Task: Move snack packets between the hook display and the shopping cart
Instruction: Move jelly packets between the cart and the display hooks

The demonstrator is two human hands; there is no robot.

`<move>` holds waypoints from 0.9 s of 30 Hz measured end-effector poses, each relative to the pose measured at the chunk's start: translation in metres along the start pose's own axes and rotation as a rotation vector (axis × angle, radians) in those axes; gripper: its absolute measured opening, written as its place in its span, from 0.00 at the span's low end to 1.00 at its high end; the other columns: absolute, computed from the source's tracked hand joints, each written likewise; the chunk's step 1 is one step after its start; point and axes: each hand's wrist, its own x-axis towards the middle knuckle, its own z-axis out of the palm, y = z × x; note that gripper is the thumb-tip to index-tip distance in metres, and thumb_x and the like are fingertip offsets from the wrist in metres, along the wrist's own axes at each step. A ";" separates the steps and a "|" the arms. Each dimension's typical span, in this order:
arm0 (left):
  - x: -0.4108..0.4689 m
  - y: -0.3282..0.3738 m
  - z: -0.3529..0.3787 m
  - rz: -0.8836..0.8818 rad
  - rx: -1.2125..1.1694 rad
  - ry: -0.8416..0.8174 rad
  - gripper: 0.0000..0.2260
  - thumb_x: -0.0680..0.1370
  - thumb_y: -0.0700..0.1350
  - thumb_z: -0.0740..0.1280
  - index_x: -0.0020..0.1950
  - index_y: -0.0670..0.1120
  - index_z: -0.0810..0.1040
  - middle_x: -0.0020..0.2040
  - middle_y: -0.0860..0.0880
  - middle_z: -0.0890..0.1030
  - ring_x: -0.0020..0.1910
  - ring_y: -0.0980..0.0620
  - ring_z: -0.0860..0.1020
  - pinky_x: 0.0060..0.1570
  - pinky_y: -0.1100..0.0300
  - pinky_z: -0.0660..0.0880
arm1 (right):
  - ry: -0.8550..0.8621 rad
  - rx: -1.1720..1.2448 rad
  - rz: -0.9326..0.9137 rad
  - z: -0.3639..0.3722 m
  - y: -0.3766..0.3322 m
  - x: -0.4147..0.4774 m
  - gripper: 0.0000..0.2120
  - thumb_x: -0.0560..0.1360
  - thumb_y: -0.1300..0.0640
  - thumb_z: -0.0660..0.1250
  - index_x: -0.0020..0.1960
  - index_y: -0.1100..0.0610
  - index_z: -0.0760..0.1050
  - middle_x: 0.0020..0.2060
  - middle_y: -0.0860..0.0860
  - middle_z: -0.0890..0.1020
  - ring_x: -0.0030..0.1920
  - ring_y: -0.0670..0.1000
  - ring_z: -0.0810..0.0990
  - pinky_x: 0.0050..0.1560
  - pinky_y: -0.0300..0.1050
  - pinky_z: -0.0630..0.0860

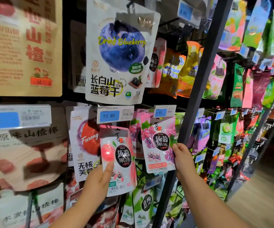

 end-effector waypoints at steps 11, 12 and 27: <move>-0.001 0.008 -0.003 0.037 0.016 -0.082 0.20 0.81 0.49 0.53 0.30 0.53 0.71 0.26 0.61 0.76 0.30 0.65 0.74 0.33 0.70 0.66 | 0.027 -0.129 0.016 0.016 0.001 0.013 0.12 0.82 0.58 0.59 0.40 0.58 0.69 0.32 0.56 0.71 0.31 0.52 0.69 0.30 0.41 0.68; -0.001 0.011 -0.004 0.039 0.013 -0.078 0.20 0.81 0.48 0.53 0.29 0.53 0.69 0.24 0.62 0.75 0.28 0.65 0.73 0.32 0.70 0.65 | 0.034 -0.180 0.023 0.016 0.002 0.015 0.12 0.82 0.57 0.60 0.40 0.57 0.69 0.31 0.55 0.71 0.30 0.52 0.69 0.28 0.42 0.69; -0.009 0.022 0.009 0.036 -0.130 -0.230 0.21 0.82 0.46 0.51 0.32 0.43 0.73 0.22 0.58 0.73 0.26 0.64 0.72 0.31 0.72 0.65 | -0.565 -0.123 0.302 0.020 0.014 -0.076 0.24 0.77 0.38 0.62 0.62 0.55 0.75 0.57 0.51 0.83 0.58 0.55 0.81 0.63 0.58 0.75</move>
